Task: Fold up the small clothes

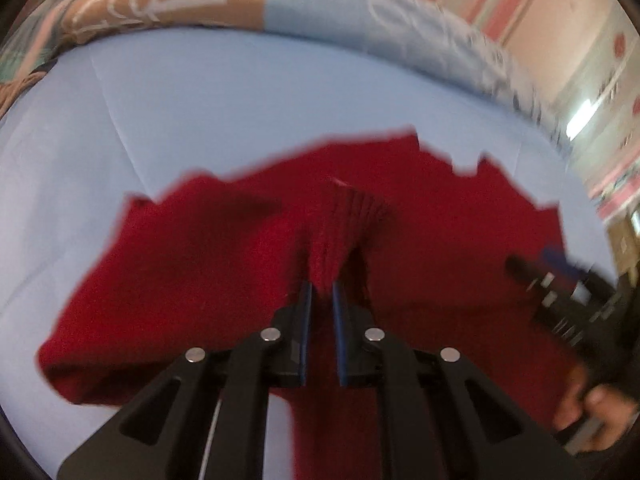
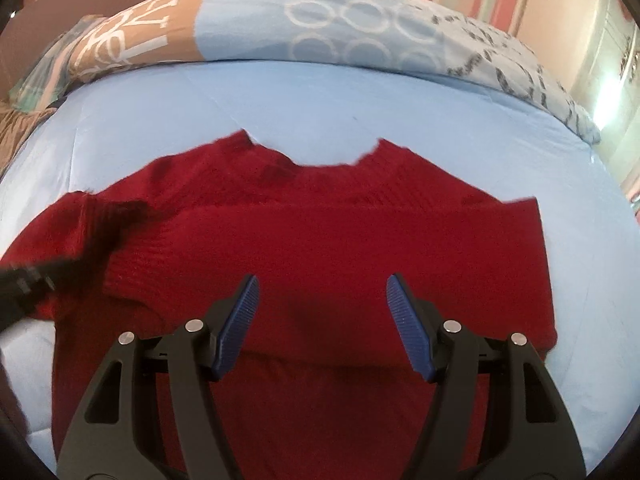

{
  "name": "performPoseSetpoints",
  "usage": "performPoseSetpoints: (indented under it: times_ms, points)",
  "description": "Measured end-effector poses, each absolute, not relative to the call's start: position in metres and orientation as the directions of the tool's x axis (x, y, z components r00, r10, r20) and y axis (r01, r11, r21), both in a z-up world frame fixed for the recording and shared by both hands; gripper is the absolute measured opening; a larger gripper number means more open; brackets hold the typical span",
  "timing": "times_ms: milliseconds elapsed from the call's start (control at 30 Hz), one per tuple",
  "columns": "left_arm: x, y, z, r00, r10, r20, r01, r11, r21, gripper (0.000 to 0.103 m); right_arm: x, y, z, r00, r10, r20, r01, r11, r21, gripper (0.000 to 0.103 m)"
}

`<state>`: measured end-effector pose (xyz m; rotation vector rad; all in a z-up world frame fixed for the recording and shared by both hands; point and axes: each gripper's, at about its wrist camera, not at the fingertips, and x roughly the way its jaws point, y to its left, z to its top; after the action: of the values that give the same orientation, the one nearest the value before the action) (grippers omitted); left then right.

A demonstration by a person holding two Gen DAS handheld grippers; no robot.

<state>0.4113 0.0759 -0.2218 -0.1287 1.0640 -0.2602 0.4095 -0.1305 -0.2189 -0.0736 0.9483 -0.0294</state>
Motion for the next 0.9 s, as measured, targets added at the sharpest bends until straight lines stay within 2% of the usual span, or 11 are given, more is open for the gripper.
performPoseSetpoints:
  times_ms: [100, 167, 233, 300, 433, 600, 667, 733, 800, 867, 900]
  points:
    - [0.400, 0.057, -0.222, 0.479, -0.230, -0.847, 0.189, 0.969, -0.156, 0.012, 0.402, -0.140, -0.222, 0.574, -0.064, -0.816, 0.003, 0.997, -0.076, 0.067]
    - [0.393, 0.053, -0.217, 0.495, -0.251, -0.832, 0.218, 0.963, -0.161, 0.014, 0.399, -0.145, -0.223, 0.567, -0.044, -0.822, 0.013, 0.999, -0.045, 0.067]
    - [0.388, 0.048, -0.211, 0.501, -0.277, -0.820, 0.260, 0.952, -0.162, 0.026, 0.397, -0.147, -0.220, 0.567, 0.001, -0.824, 0.006, 1.000, 0.005, 0.067]
    - [0.378, 0.039, -0.211, 0.517, -0.232, -0.824, 0.287, 0.954, -0.089, 0.036, 0.397, -0.144, -0.214, 0.568, 0.090, -0.818, -0.020, 0.995, 0.095, 0.068]
    - [0.358, 0.049, -0.200, 0.580, -0.171, -0.797, 0.270, 0.963, -0.010, 0.037, 0.405, -0.117, -0.212, 0.540, 0.222, -0.812, -0.099, 0.975, 0.201, 0.068]
    - [0.362, 0.098, -0.215, 0.557, -0.052, -0.829, 0.134, 0.991, 0.028, 0.038, 0.420, -0.061, -0.218, 0.520, 0.273, -0.809, -0.213, 0.959, 0.187, 0.067]
    - [0.364, 0.114, -0.220, 0.548, -0.014, -0.836, 0.089, 0.995, 0.042, 0.038, 0.428, -0.046, -0.222, 0.502, 0.286, -0.816, -0.231, 0.954, 0.192, 0.062]
    - [0.364, 0.129, -0.225, 0.540, 0.014, -0.842, 0.046, 0.998, 0.046, 0.038, 0.435, -0.037, -0.229, 0.473, 0.299, -0.828, -0.240, 0.949, 0.206, 0.039]
    - [0.366, 0.137, -0.225, 0.540, 0.001, -0.842, 0.026, 0.999, 0.018, 0.040, 0.437, -0.029, -0.234, 0.447, 0.310, -0.839, -0.258, 0.943, 0.211, 0.024]
    - [0.362, 0.140, -0.223, 0.549, 0.014, -0.836, 0.016, 0.999, 0.028, 0.040, 0.434, -0.022, -0.233, 0.451, 0.300, -0.840, -0.287, 0.941, 0.181, 0.018]
    - [0.360, 0.140, -0.222, 0.555, 0.022, -0.832, 0.013, 0.999, 0.035, 0.040, 0.433, -0.020, -0.230, 0.465, 0.293, -0.835, -0.294, 0.941, 0.167, 0.010]
